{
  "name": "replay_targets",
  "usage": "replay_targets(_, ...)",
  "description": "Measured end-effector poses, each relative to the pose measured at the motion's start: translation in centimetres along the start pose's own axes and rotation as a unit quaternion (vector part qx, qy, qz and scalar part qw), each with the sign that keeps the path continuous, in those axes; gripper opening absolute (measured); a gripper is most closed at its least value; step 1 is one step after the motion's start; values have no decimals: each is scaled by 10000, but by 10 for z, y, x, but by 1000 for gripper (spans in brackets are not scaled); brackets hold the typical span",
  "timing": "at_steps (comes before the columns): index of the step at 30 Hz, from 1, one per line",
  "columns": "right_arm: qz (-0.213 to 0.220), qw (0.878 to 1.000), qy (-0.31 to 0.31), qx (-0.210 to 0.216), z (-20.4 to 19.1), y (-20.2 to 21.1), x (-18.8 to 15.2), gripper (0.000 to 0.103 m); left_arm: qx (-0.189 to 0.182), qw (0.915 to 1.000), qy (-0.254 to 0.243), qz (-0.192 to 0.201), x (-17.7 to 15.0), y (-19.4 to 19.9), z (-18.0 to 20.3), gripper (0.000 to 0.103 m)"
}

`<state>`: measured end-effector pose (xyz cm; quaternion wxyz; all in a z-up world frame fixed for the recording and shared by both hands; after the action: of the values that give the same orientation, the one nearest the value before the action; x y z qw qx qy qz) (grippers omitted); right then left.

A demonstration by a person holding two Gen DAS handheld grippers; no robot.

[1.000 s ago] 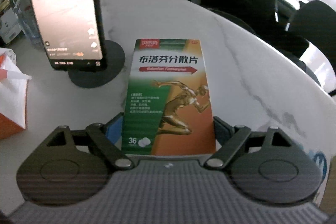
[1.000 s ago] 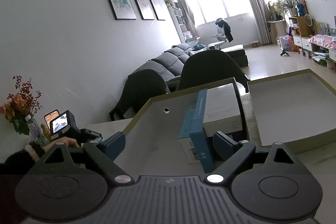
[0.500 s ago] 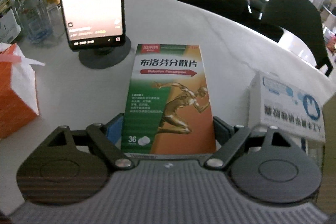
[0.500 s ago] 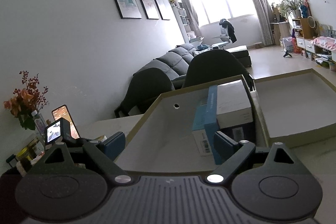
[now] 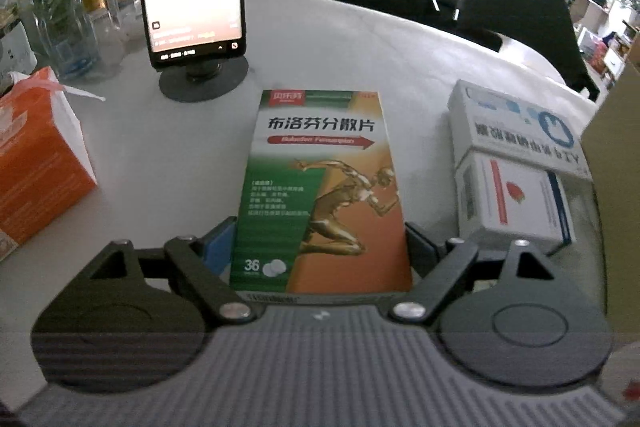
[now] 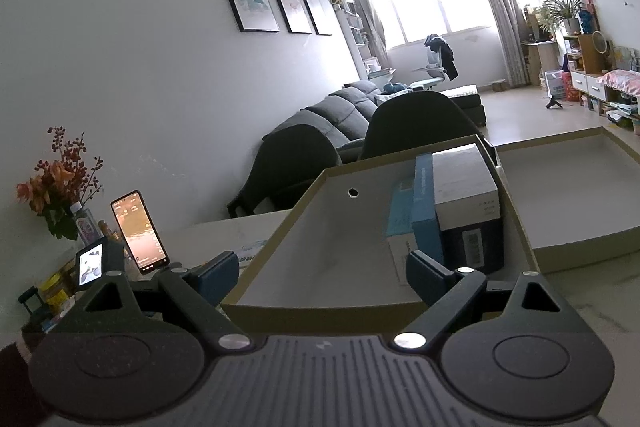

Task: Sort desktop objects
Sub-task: 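Carry the green-and-orange box with the left gripper toward the beige box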

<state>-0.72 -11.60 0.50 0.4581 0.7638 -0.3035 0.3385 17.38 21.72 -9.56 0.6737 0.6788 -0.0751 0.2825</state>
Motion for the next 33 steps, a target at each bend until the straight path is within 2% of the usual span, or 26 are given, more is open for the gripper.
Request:
replay_targets(6,-34,10000,-34,32,0,-4,-1,92,-149,9998,56,97,-13,8,-8,85)
replay_targets(10,-97,9999,-59,73,0,-9,-2,92,-386,9988,243,188,-22,15,-15,85)
replay_targets(20,-259,9990,-158,321,-6,-18,-6,92,-785,9935,491,655,-41,41,-17,85)
replay_targets(33,-623,9901,-612,1098,-14,-29,-11,92,-1356,9834,455,1117,-70,83,-10,85)
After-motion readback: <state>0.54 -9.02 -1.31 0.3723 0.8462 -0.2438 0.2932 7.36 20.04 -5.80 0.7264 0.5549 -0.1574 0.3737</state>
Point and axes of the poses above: each gripper's, at about its wrist camera, not at the fingertips, and y roughly against the way its jaws point, z to its right, x to its top, the point moved 2 cm from there along -y, roughly the way its jaws point, and after that the axes turned 11 degrees about -z, right-handed, at the moved point
